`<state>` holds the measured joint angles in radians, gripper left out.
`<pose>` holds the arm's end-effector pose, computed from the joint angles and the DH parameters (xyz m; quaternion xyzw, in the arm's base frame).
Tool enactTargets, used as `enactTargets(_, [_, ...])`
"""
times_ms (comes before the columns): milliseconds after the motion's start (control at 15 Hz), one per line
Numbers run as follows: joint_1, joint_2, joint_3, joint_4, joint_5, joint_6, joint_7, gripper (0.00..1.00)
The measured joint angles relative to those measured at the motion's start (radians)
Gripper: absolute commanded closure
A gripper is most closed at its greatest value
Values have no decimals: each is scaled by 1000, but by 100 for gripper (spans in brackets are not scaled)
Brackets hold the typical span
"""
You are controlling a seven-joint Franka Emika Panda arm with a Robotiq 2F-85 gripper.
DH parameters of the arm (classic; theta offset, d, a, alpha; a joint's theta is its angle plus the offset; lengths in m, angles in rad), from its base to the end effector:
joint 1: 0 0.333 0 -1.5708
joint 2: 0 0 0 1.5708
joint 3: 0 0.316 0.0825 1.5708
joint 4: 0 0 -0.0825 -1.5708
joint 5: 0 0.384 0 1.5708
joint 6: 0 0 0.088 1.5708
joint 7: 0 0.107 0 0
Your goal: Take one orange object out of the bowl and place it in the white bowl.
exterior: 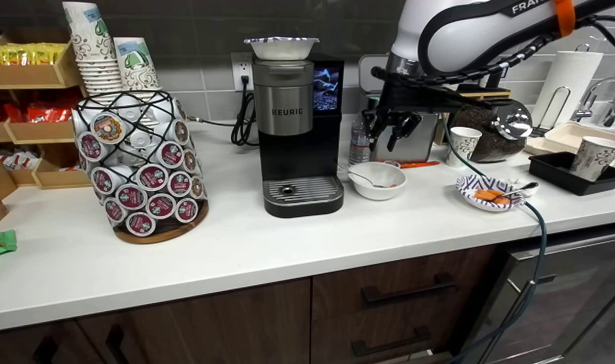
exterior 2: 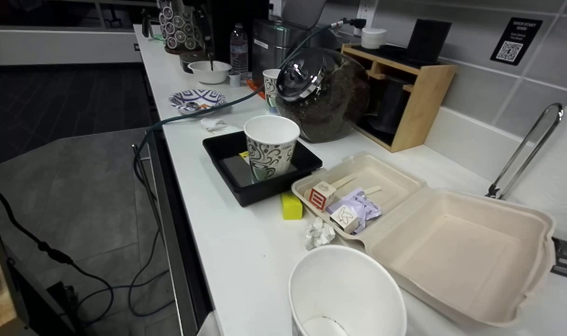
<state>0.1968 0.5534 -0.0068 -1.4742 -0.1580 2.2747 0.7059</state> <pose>0.7164 0.1348 0.3812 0.9676 -0.2098 0.1400 0.0078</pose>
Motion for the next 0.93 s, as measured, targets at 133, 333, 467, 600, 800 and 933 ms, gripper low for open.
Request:
enactTargets(133, [0, -6, -1, 3, 3, -18, -35, 2])
enactTargets(333, [-1, -38, -16, -12, -13, -85, -110, 0])
enactTargets(467, [-4, -77, -43, -51, -41, -145, -140, 0])
enactTargets(600, [-11, -117, -70, -110, -72, -207, -163, 0])
enactTargets(800, [-29, -172, -87, -226, -108, -278, -198, 0])
enactTargets(933, [-43, -197, -90, -297, -116, -297, -199, 0])
